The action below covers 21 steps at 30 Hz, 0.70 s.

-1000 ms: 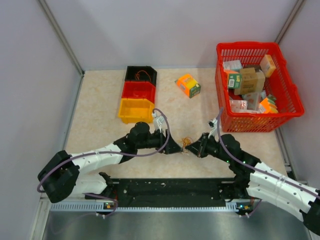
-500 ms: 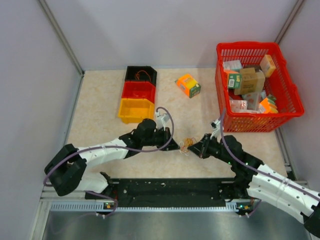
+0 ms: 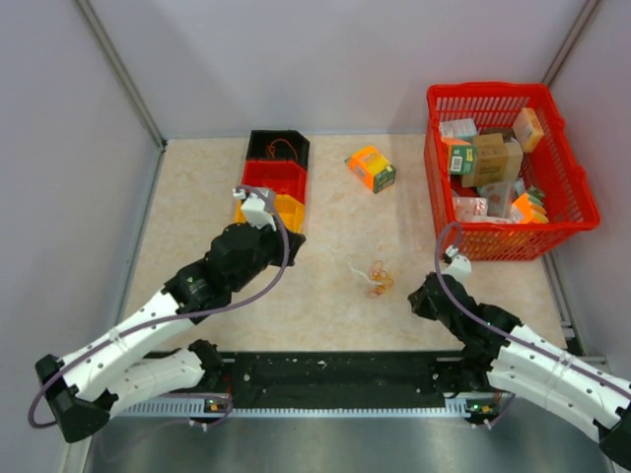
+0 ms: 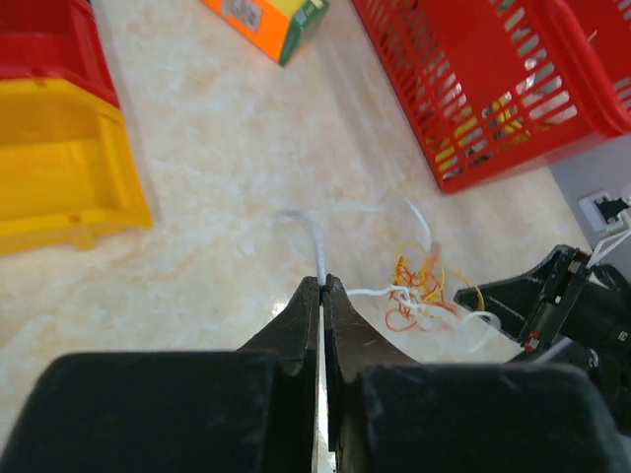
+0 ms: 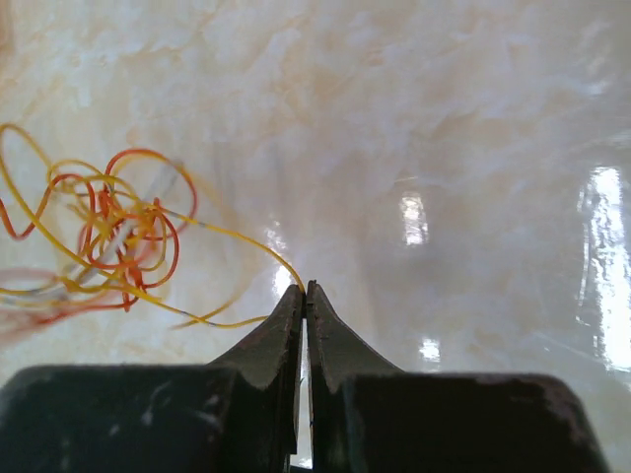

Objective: Untangle the cables

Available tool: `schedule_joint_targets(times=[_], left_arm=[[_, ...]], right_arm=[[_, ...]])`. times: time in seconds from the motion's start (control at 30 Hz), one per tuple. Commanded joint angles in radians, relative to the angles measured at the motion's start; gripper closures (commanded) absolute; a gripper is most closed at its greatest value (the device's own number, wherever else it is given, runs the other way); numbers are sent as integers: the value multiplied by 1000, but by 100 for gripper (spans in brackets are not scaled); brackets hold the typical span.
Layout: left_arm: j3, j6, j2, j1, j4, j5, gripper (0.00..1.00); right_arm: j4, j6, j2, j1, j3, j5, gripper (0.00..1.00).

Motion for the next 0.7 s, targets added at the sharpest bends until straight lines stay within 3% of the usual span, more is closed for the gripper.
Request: schedule_joint_targets(times=[0.0,0.17,0.33,0.43,0.53,0.63,0.67], left_arm=[[128,108,-55,6,-81,-173,100],[287,183,-61,6,-155,-230,100],[436,232,-27,6,-179,-146,100],[490,216,9,6,-201,-118,100],[519,189,36,11,-230,-150,100],[564,156,54,26,-253,-109,100],[576,148,59,28,-252,-71,100]], right_arm=[[-95,39,17,-6,51,112,100],[-109,11,26,-5,64,114,100],[-65,-88,35,-6,81,70,97],[44,-240,49,-5,87,-107,83],[70,-280,62,-6,100,-178,75],[139,-343,37,-6,83,-291,53],[185,-370,31,-5,72,-356,40]])
